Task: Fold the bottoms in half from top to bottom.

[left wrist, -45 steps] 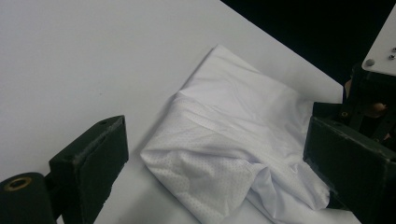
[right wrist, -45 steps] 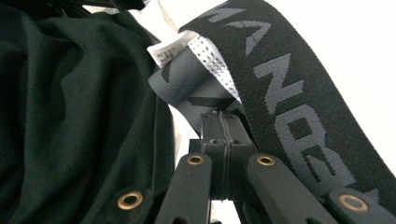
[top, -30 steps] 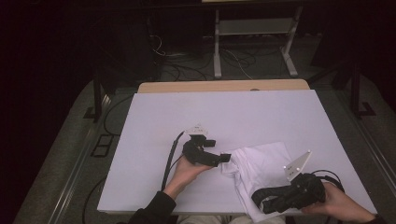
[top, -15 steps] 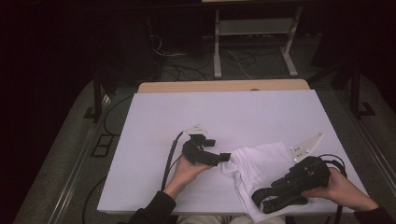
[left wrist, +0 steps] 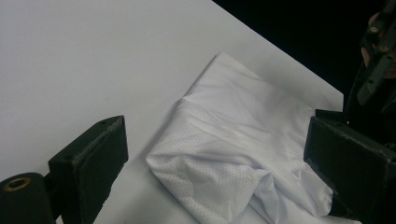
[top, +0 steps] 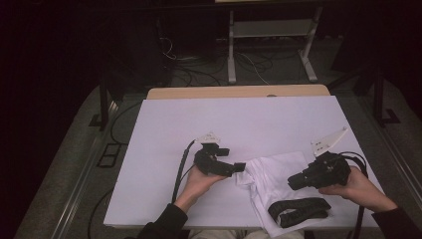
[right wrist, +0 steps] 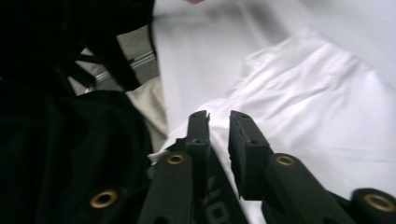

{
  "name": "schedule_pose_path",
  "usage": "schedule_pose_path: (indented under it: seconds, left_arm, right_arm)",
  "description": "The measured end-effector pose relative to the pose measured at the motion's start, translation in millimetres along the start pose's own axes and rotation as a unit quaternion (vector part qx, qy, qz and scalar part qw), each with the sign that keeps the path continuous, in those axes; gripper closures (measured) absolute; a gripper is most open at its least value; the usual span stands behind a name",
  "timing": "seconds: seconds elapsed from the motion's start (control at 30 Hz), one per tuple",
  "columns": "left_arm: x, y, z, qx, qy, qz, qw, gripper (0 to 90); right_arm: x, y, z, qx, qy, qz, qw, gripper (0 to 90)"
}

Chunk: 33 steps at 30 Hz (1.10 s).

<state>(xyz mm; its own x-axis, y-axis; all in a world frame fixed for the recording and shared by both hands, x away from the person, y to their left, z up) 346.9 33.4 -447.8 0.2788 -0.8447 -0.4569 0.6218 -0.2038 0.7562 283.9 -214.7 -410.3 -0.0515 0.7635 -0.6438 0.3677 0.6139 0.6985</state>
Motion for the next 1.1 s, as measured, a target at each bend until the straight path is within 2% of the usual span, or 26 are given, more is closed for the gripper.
schedule_pose_path:
  seconds: [0.27, 0.4, 0.6, 0.77, 0.9, 0.97, 1.1]
  left_arm:
    - [0.3, 0.4, -1.2, -0.003, 0.001, 0.003, 1.0000, 5.7]
    - [0.7, 0.4, -2.0, -0.003, 0.002, 0.003, 1.0000, 5.7]
    - [1.5, 0.3, -3.6, -0.003, 0.004, 0.003, 1.0000, 5.7]
    - [2.4, 0.1, -5.4, -0.005, 0.006, 0.004, 1.0000, 5.7]
    - [3.5, 0.0, -7.0, -0.008, 0.007, 0.005, 0.9999, 5.7]
    - [4.1, -0.4, -7.8, -0.008, 0.007, 0.004, 0.9999, 5.6]
    - [6.0, -0.8, -8.7, -0.009, 0.006, 0.004, 0.9999, 4.7]
  right_arm:
    - [-6.1, 1.0, 16.4, 0.013, -0.033, 0.027, 0.9990, 57.0]
    - [-8.4, -0.2, 26.7, 0.019, -0.061, 0.030, 0.9975, 49.2]
    - [-10.7, 0.0, 38.3, 0.030, -0.085, 0.043, 0.9950, 35.1]
    - [-12.4, -0.3, 50.9, 0.050, -0.101, 0.053, 0.9922, 21.3]
    - [-14.4, 0.0, 58.6, 0.057, -0.115, 0.061, 0.9898, 14.3]
    - [-14.7, 0.1, 60.9, 0.060, -0.115, 0.062, 0.9896, 12.5]
    - [-14.5, -0.8, 66.3, 0.066, -0.118, 0.063, 0.9888, 3.4]
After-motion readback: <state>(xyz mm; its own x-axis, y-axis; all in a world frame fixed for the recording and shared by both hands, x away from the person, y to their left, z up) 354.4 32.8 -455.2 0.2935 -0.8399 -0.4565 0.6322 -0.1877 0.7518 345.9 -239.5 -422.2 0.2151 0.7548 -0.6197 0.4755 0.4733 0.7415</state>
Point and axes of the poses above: each handheld gripper's, and its own axes: x roughly forward along the jaws, y roughly out of its top, z roughly to its right, the point moved 6 cm from there along x, roughly forward along the jaws, and after that the axes turned 5 degrees about -x, right-handed, at the moved point
